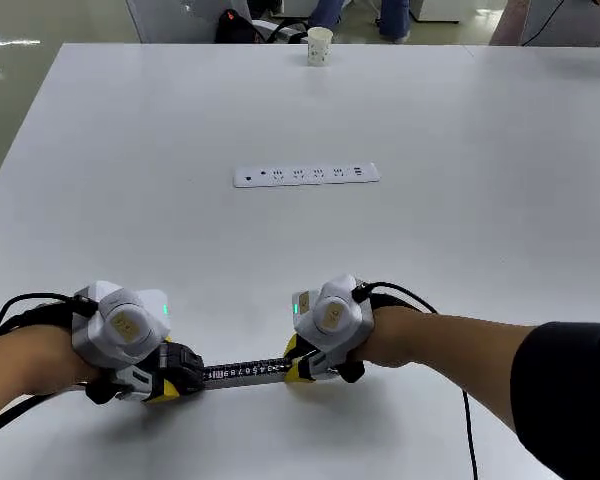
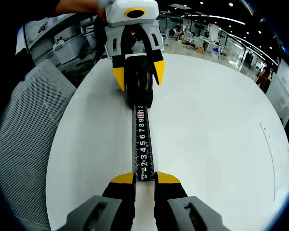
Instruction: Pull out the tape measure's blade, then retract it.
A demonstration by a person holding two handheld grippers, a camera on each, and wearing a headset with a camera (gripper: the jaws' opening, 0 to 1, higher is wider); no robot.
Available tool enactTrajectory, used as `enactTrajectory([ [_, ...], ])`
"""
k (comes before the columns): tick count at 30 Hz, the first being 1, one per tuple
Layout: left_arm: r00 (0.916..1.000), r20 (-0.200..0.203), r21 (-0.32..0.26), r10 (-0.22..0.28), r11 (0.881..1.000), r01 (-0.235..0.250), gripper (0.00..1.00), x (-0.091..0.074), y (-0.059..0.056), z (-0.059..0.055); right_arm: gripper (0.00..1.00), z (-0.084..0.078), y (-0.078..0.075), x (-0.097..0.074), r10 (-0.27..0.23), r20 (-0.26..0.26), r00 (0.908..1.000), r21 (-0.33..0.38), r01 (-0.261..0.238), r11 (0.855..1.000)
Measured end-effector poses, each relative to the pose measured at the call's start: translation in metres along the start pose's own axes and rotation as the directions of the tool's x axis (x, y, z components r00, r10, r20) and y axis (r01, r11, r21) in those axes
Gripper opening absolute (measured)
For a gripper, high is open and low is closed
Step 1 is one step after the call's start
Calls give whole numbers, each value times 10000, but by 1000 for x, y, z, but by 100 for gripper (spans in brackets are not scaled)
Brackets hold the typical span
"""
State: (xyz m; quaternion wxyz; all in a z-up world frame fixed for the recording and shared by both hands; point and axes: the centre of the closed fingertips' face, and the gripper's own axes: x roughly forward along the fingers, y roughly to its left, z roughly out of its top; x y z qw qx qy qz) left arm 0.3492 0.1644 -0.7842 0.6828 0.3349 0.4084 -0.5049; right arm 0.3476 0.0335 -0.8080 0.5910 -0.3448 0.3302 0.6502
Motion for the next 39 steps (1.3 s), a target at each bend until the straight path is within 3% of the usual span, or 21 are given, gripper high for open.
enactTrajectory([
  [39, 10000, -21, -49, 28, 10000, -29, 34, -1, 0, 0, 10, -38, -3, -25, -62, -212, 9998, 267, 68, 9996],
])
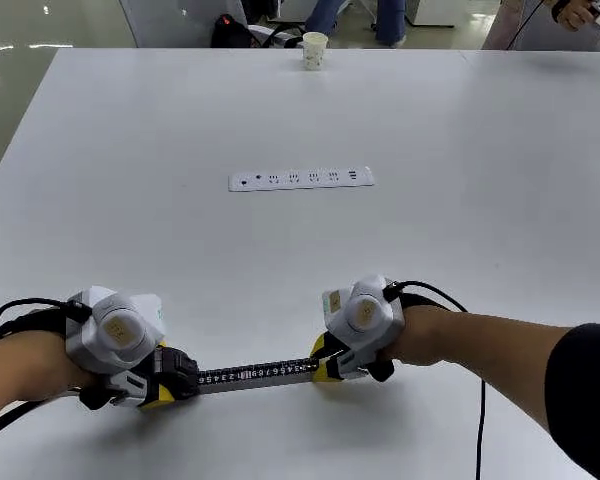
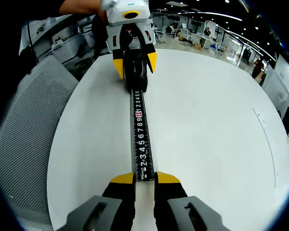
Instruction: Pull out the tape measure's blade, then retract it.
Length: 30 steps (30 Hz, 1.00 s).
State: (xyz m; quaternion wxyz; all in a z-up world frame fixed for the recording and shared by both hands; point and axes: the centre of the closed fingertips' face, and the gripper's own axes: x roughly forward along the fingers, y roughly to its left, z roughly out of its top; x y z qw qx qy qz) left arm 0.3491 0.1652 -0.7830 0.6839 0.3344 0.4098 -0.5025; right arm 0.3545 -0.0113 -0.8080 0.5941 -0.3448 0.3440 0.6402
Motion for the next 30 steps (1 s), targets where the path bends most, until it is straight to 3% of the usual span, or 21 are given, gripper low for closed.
enactTrajectory([
  [30, 10000, 17, -20, 32, 10000, -32, 34, 1, 0, 1, 10, -25, -3, -17, -128, -23, 9999, 213, 129, 9997],
])
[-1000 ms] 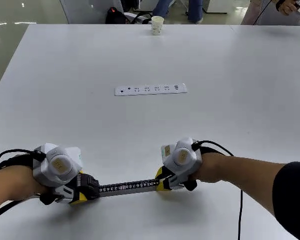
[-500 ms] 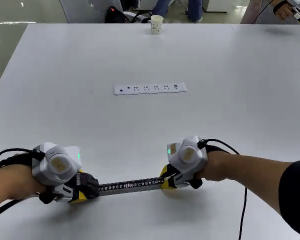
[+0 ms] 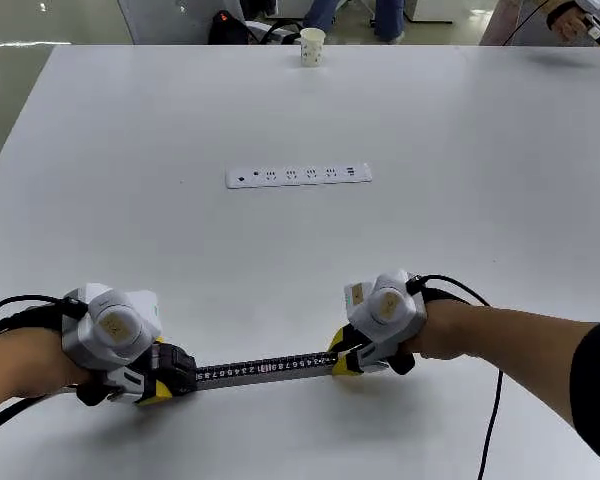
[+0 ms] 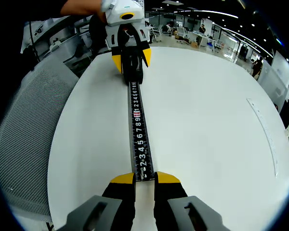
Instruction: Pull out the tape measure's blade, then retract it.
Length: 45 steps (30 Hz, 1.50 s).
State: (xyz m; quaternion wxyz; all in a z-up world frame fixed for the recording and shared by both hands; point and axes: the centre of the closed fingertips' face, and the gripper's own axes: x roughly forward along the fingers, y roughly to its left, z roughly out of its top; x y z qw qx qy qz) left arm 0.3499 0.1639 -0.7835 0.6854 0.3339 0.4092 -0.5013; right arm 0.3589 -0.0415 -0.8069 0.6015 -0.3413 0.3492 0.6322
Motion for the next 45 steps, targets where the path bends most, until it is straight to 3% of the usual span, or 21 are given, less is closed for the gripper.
enactTrajectory([
  [45, 10000, -32, -24, 27, 10000, -28, 34, -2, -2, 2, 10, -28, -2, -17, -77, -238, 9997, 247, 83, 9997],
])
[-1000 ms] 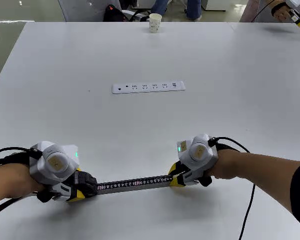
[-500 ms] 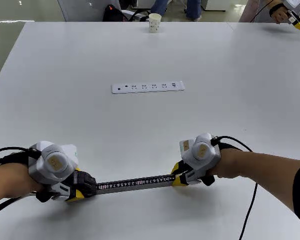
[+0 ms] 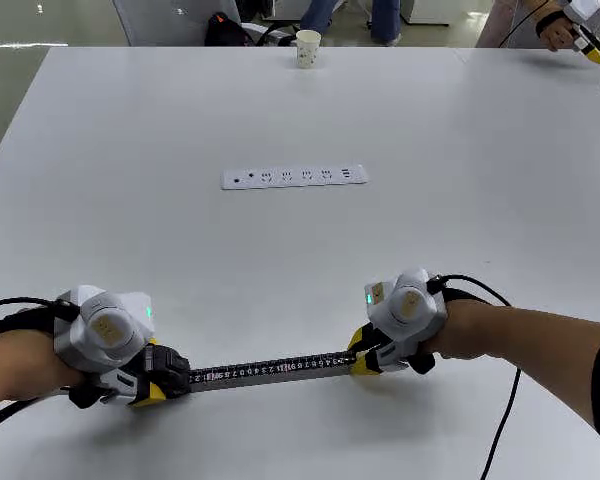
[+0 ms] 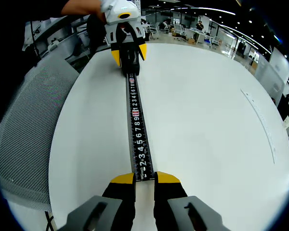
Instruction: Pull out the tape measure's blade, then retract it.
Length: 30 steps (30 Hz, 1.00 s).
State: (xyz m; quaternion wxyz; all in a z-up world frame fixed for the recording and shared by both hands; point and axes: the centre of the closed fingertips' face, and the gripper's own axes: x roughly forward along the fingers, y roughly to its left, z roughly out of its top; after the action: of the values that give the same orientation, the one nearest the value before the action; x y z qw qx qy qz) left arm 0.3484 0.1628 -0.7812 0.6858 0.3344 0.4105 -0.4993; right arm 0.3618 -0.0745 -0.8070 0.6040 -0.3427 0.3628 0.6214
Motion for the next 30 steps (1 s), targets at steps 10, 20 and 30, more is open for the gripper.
enactTrajectory([
  [10, 10000, 23, -20, -28, 10000, 28, 34, 3, 3, -1, 10, -3, -1, -1, 10, 5, 10000, 24, -10, 10000],
  [20, 10000, 26, -4, -13, 10000, 13, 34, 4, 3, -2, 10, -6, -1, -3, -6, -61, 10000, 48, 7, 10000],
  [30, 10000, 37, -24, -1, 10000, 2, 34, 4, 3, -2, 10, -7, -1, -4, -14, -67, 10000, 155, 15, 9999],
])
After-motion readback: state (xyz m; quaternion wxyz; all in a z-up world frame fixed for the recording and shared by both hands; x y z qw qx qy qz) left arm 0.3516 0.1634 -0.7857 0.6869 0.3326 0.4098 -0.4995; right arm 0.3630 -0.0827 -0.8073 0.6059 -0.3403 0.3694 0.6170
